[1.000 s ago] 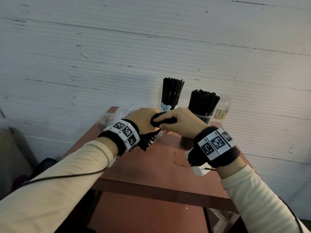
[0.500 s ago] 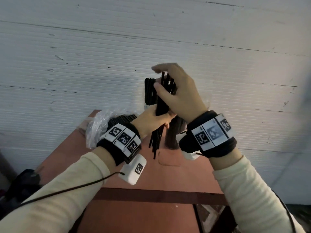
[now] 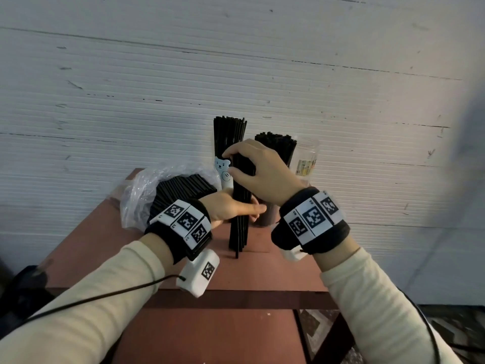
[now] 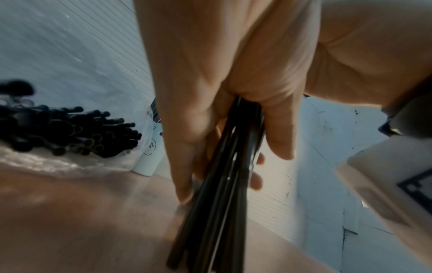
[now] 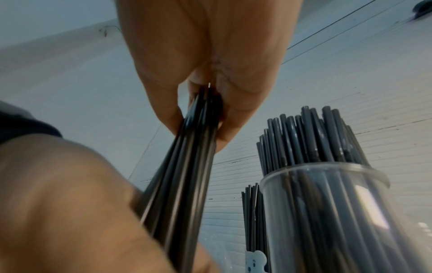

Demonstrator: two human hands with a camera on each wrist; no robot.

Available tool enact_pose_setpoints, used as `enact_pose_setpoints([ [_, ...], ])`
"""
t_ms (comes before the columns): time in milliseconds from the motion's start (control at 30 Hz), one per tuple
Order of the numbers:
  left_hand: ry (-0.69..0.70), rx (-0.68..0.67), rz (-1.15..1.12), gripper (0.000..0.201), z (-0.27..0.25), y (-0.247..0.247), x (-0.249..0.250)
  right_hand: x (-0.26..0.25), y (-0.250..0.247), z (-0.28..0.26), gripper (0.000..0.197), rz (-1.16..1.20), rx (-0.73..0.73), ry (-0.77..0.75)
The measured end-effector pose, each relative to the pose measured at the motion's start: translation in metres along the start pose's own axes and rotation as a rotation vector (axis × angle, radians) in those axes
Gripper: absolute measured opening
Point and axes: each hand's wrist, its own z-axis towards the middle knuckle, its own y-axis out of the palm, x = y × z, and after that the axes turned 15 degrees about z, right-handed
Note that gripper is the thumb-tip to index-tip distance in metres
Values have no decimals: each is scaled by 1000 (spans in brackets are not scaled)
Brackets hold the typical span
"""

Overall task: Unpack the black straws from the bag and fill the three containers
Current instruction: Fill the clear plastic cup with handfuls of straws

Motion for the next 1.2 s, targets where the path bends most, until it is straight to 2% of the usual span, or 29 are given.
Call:
enact_pose_setpoints([
  [100,-81,-129,101,30,-1,5,-8,2,2,-6,24,52,47,20],
  [167,-90,-105,127,37,-3,8,-5,-2,-2,-9,29,68,70,8],
  [233,-5,-56,91,39,-5,7,2,-8,-10,-14,51,107,142,13],
  [300,62,-66,117,40,-8,3,11,-15,-19,-19,76,216,261,65],
  [367,125,-94,201,42,-13,-1,23,-19,-28,-23,83,234,283,118],
  [433,213,-141,280,41,-19,-4,36,-19,-34,-25,69,239,128,209],
  [533,274,-224,322,36,-23,-4,45,-15,-32,-28,34,314,-178,298],
  [600,274,-210,283,25,-21,-1,39,-13,-27,-30,12,285,-213,250],
  [700,257,-166,211,38,-19,5,32,-11,-30,-28,10,304,-168,205],
  [767,213,-107,189,42,-15,5,32,-11,-43,-21,13,341,-75,189],
  [800,174,-37,141,51,-12,3,31,-11,-53,-16,15,351,-7,184],
  [900,108,282,59,94,9,-5,22,-8,-88,1,16,366,227,164],
  [967,88,374,73,112,25,-10,17,-6,-107,12,18,374,340,170],
  [1033,66,352,95,128,42,-15,15,-1,-118,22,22,368,394,194],
  [1100,63,283,116,135,58,-19,15,4,-124,29,26,355,401,212],
  [1200,131,224,155,121,79,-22,16,12,-124,36,27,333,380,247],
])
